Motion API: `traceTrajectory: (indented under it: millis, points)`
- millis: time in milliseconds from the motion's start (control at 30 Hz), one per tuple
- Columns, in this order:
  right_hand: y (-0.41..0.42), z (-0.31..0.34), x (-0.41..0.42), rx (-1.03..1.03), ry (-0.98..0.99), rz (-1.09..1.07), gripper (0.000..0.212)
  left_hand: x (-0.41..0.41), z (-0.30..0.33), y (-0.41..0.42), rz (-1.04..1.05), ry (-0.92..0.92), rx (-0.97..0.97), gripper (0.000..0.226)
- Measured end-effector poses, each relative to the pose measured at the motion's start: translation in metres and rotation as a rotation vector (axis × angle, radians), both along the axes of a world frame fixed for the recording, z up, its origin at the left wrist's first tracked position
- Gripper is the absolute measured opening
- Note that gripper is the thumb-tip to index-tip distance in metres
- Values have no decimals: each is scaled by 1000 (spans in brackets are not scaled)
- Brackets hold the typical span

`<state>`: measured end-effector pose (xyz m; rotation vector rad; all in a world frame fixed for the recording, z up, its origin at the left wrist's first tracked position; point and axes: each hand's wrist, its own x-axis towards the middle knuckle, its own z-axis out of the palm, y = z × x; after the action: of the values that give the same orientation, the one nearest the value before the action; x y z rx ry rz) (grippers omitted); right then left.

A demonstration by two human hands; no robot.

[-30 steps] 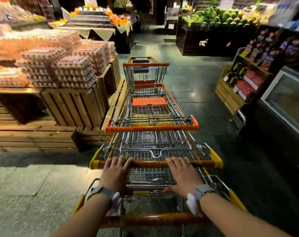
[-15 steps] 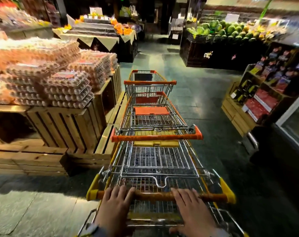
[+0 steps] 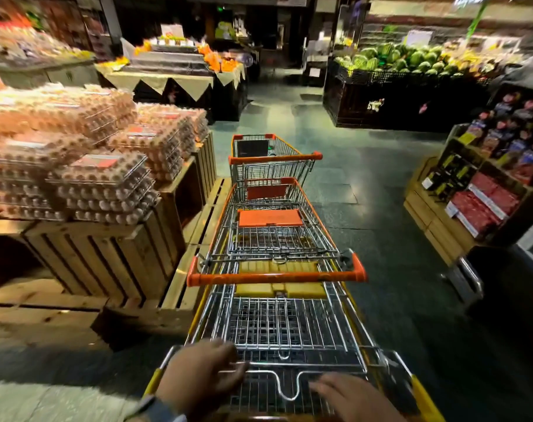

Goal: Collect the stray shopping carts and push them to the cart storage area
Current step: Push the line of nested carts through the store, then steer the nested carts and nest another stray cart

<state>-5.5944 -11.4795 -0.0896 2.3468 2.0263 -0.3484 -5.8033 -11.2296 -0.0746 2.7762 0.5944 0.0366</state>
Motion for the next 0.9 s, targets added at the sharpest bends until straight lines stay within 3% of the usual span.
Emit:
traceTrajectory:
  millis: [100,233,300,467,533,700,900]
  points:
    - [40,33,41,28,122,-220,65,49,-4,50,104,-174,146,49]
    - [113,31,121,133,70,-369,92,122,5,105,253,45,124,53]
    - [150,25,172,33,87,-443,101,166,-4,136,269,148,100,50]
    - [174,10,205,-30,64,-426,49,183,-15,152,312,150,45,43]
    - [183,5,219,-16,52,-402,40,191,-12,161,355,139,27,42]
    - [201,11,238,-10,22,-339,33,203,-2,177,324,193,58,43]
    - [214,7,252,-82,-36,-310,48,213,1,187,299,287,1,42]
